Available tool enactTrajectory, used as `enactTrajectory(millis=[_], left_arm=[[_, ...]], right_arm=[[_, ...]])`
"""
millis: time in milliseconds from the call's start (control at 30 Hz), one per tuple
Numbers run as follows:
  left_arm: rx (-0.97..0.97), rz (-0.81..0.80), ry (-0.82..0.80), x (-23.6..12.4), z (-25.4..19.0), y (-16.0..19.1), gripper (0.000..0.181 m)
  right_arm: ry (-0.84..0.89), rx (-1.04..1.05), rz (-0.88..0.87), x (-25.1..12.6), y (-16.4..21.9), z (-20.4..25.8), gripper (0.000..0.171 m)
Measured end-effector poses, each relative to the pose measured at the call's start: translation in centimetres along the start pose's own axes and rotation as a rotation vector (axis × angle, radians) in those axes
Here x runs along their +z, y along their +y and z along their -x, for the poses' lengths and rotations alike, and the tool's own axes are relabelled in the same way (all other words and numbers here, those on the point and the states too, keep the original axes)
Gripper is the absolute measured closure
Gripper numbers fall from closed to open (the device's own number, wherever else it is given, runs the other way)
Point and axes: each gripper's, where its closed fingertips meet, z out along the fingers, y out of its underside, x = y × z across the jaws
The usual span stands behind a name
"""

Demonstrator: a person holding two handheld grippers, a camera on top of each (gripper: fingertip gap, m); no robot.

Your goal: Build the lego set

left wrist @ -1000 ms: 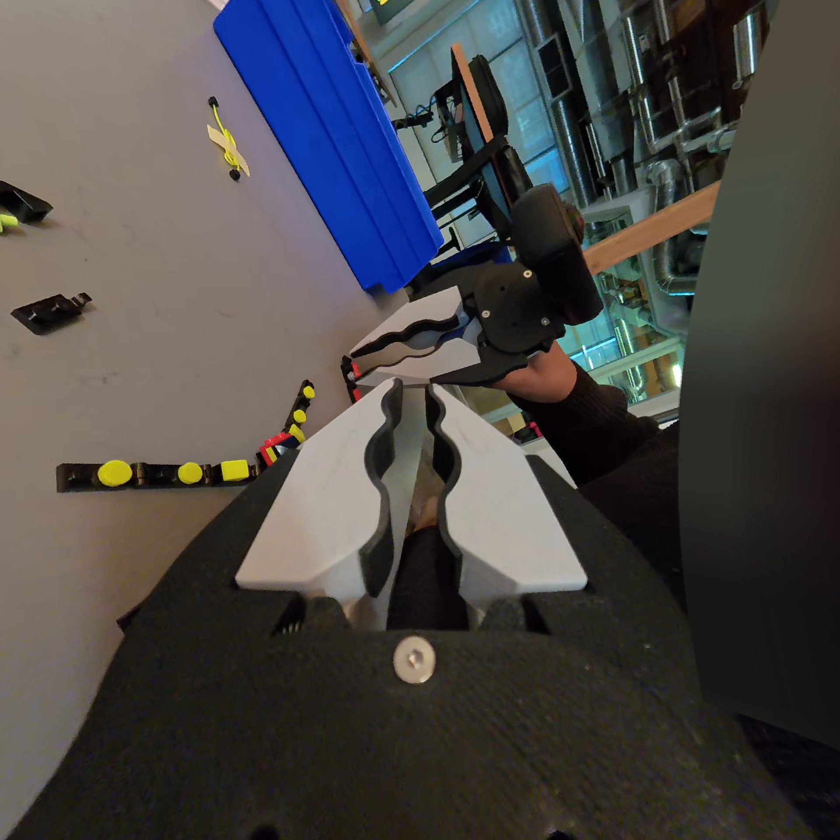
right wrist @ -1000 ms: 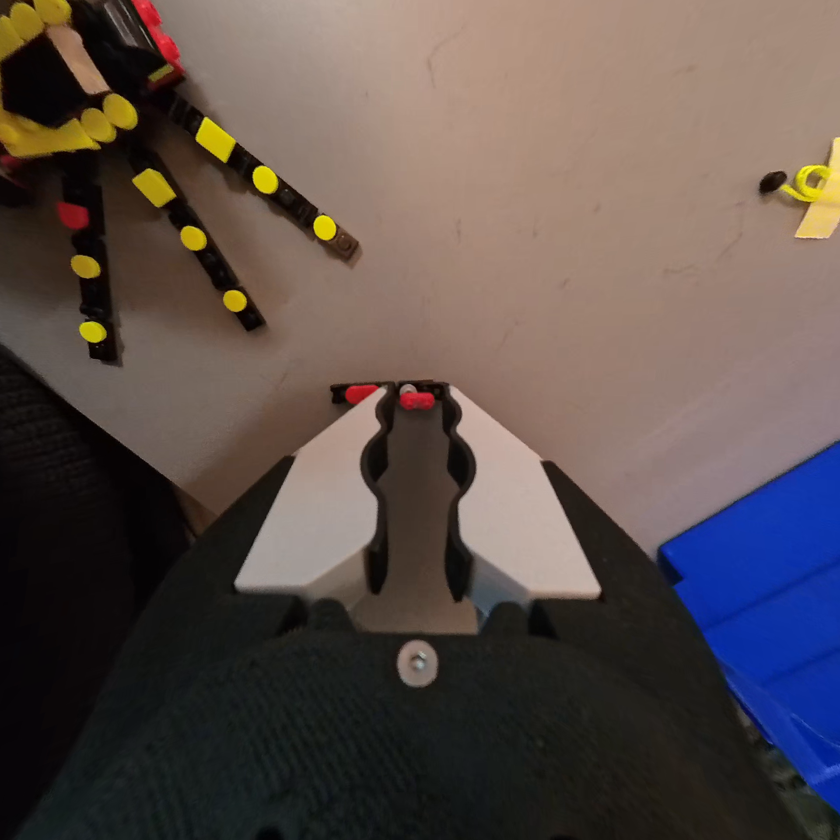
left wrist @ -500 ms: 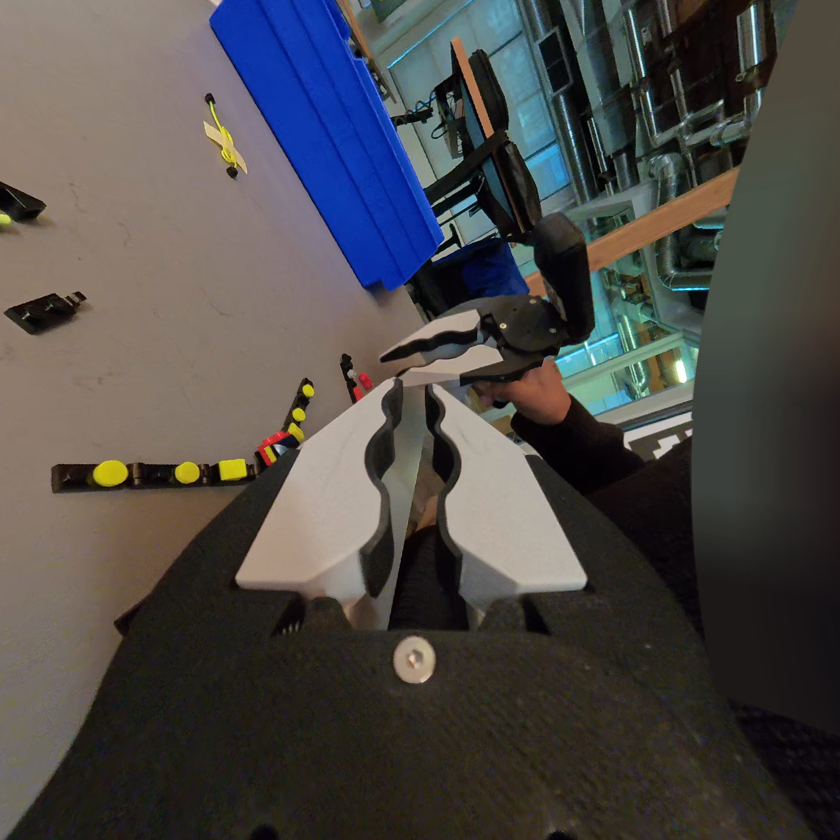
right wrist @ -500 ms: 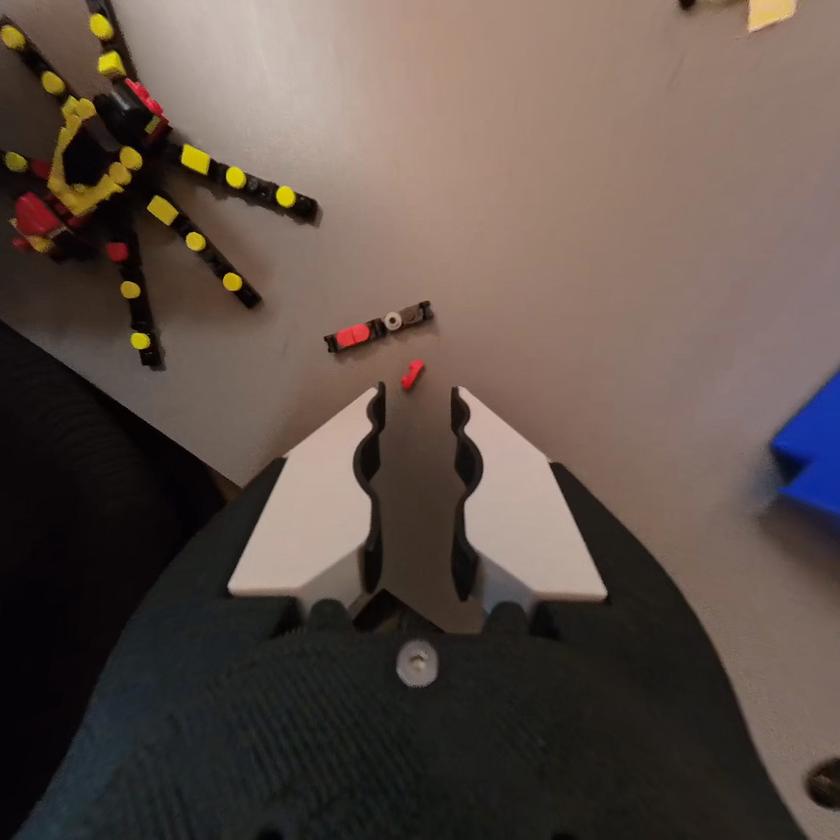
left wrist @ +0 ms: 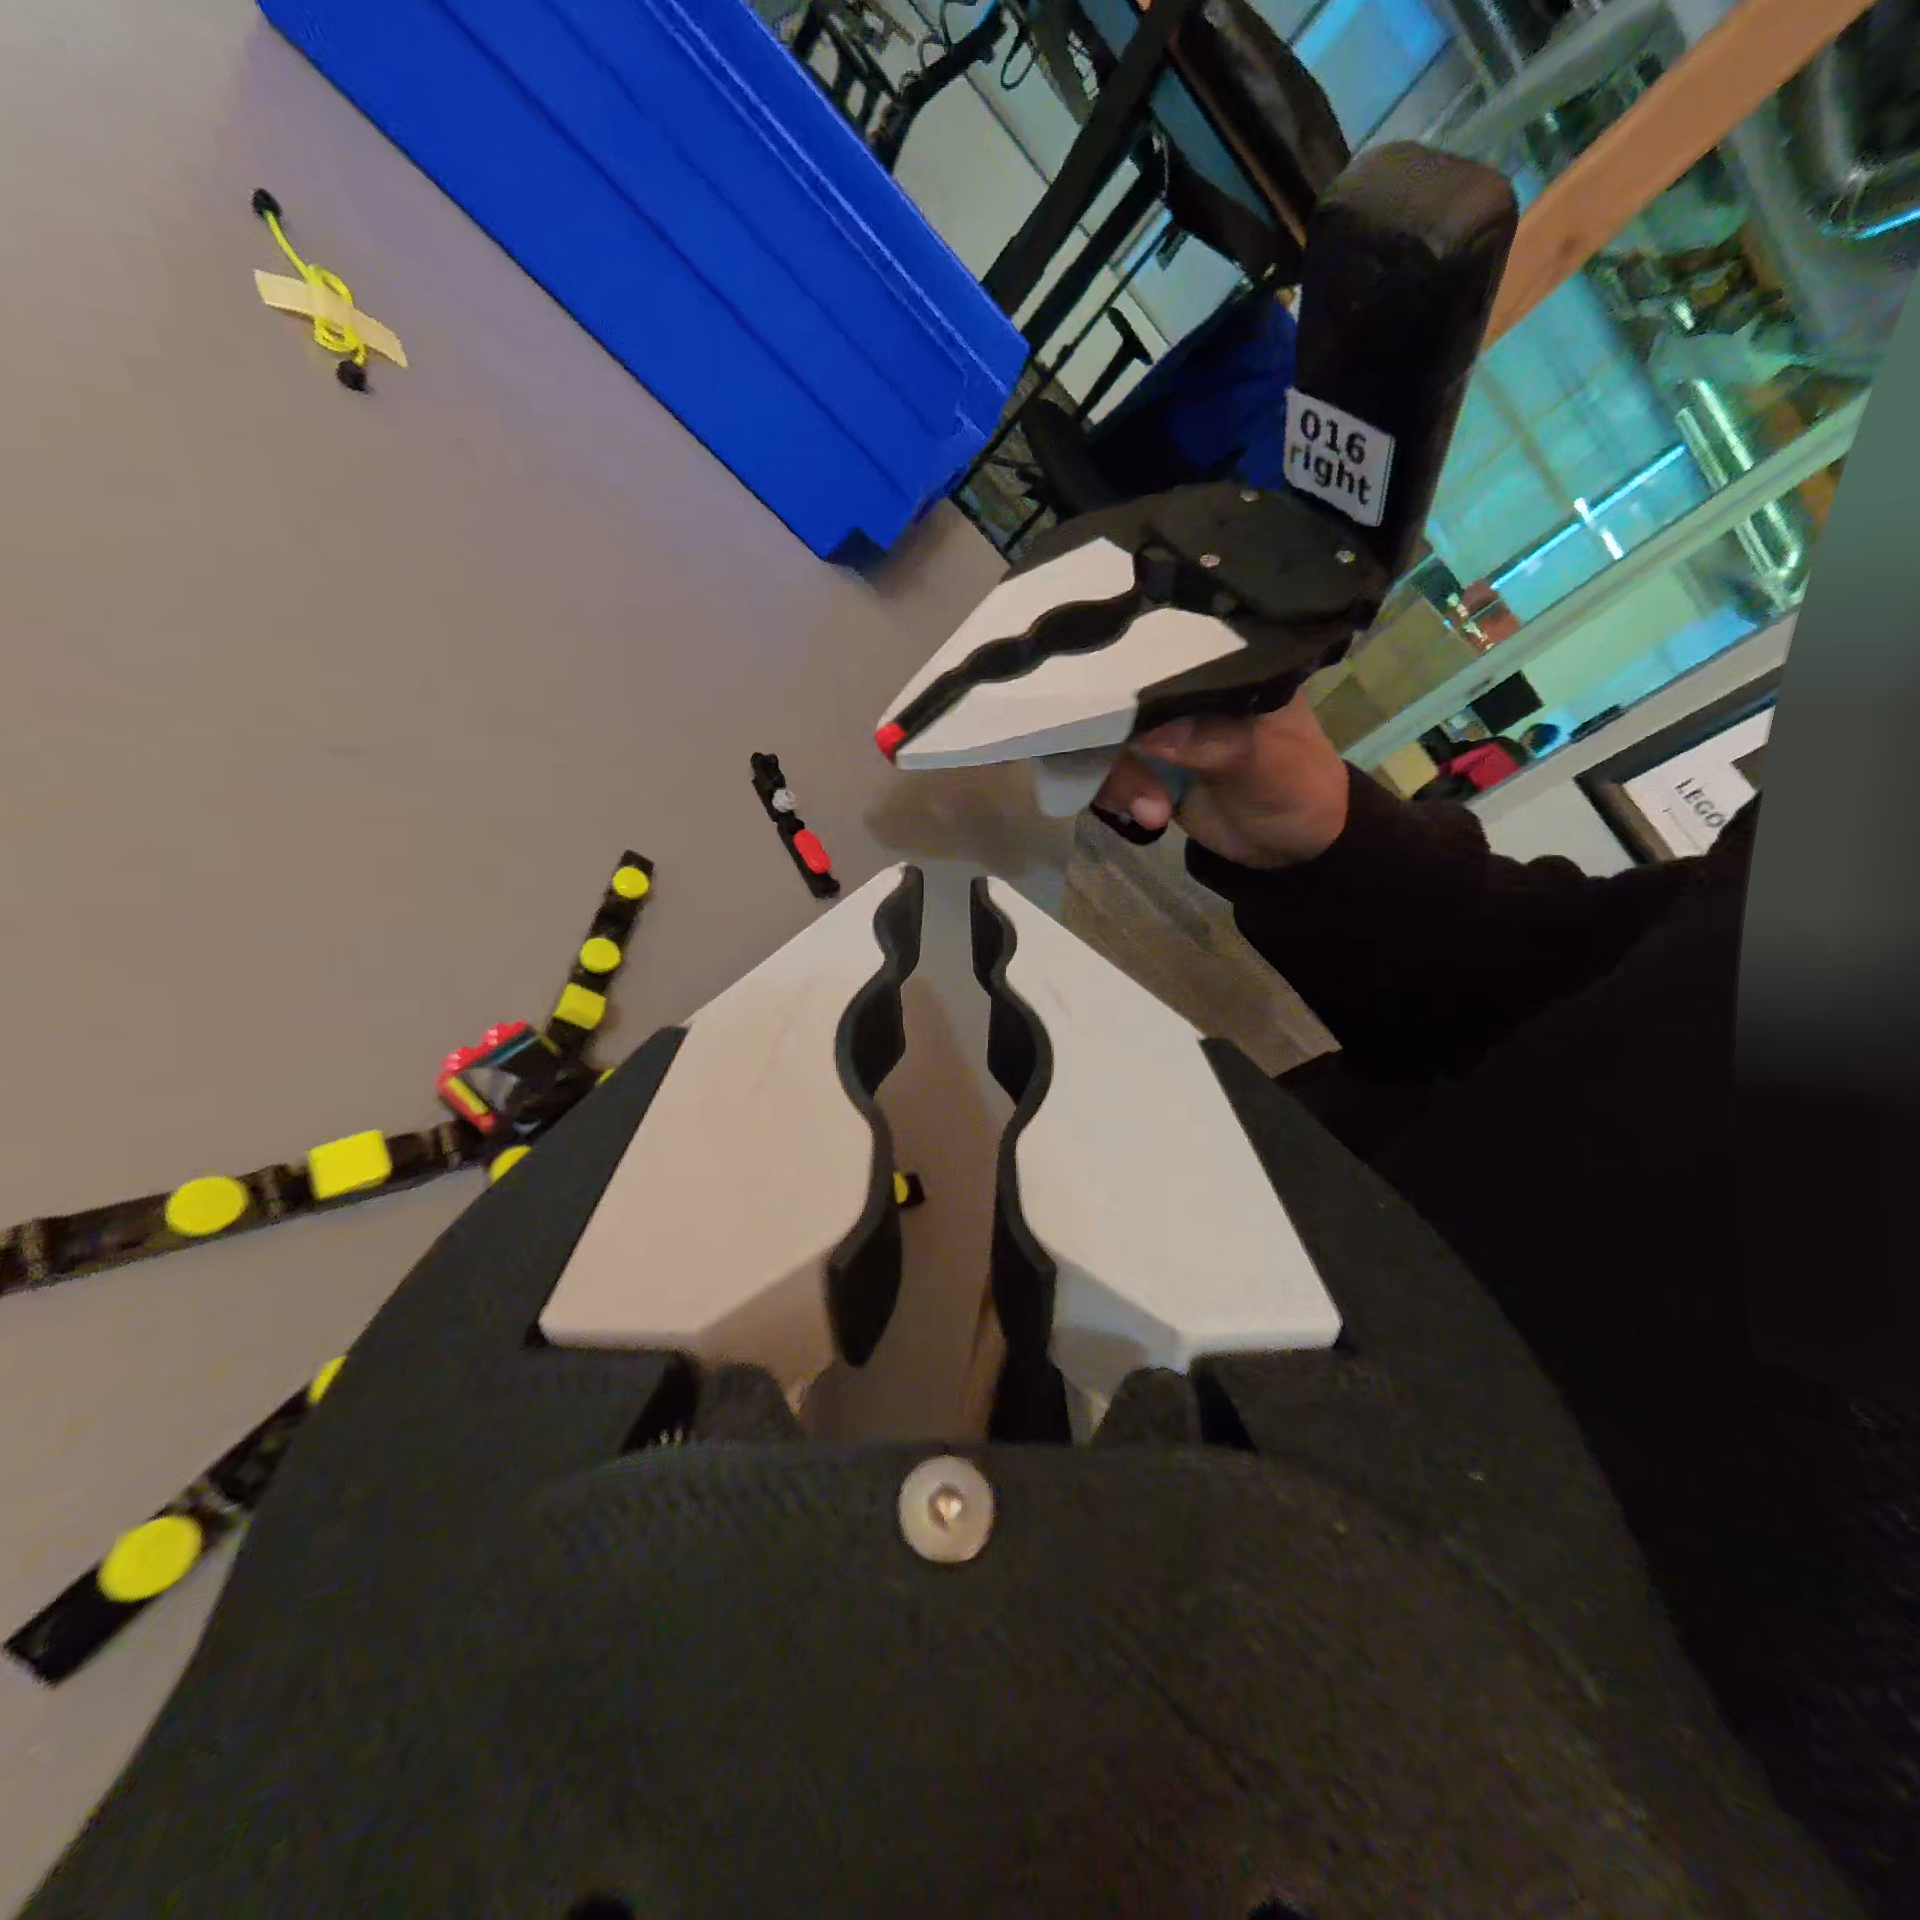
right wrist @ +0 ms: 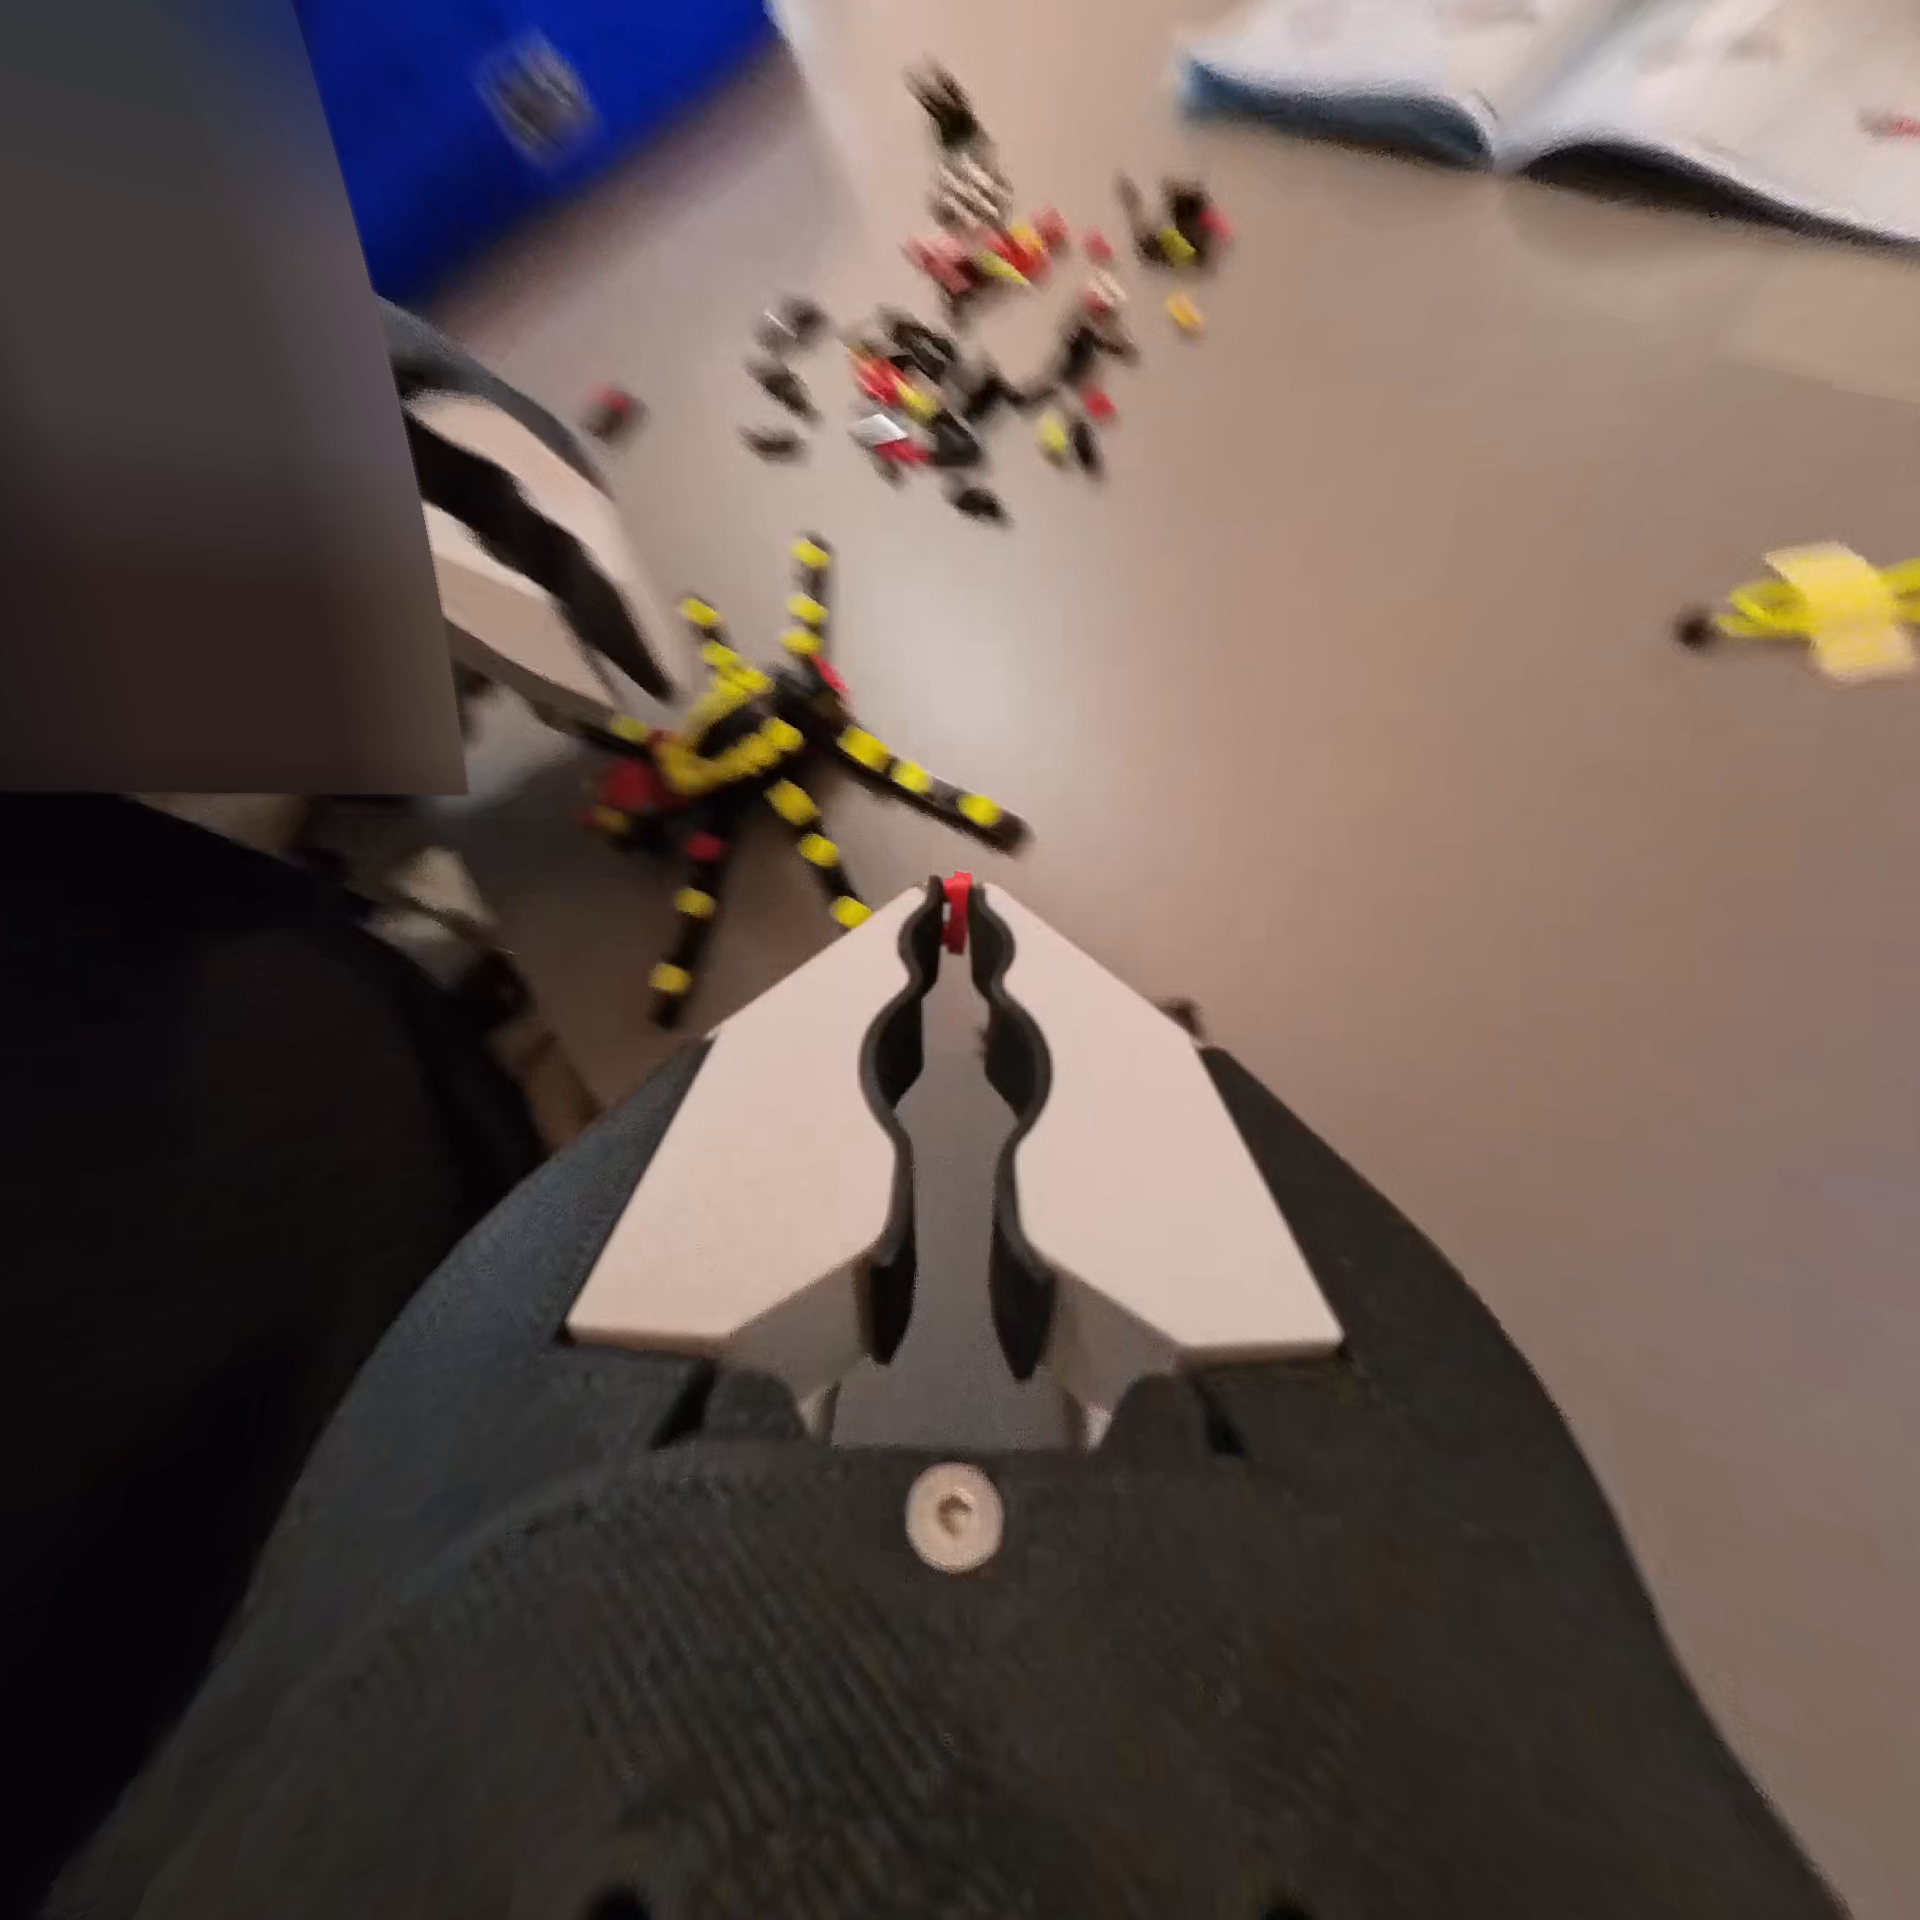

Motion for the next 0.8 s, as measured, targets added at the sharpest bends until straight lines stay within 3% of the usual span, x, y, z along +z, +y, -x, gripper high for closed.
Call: enactTrajectory(millis=[133, 233, 467, 567, 800], left_arm=[[0.001, -0.040, -0.058, 1.0, -1.1, 1.2, 0.174], [0.078, -0.070, -0.159, 1.2, -1.3, 1.5, 0.171], [0.159, -0.099, -0.225, 0.2, -2.1, 1.5, 0.171], [0.166, -0.091, -0.202, -0.3, -2.5, 1.7, 0.171], [0.218, -0.046, -0.174, -0.8, -2.8, 2.3, 0.171]], right_arm=[[-0.256, 0.115, -0.190, -0.6, -3.7, 3.5, 0.169], [-0.366, 0.242, -0.239, -0.9, -5.2, 4.1, 0.169], [-0.234, 0.567, 0.136, -0.4, 4.0, -1.3, 0.169], [-0.305, 0.697, 0.131, -0.8, 4.3, -2.0, 0.169], [-0.139, 0.610, 0.179, 0.0, 5.8, -4.2, 0.168]])
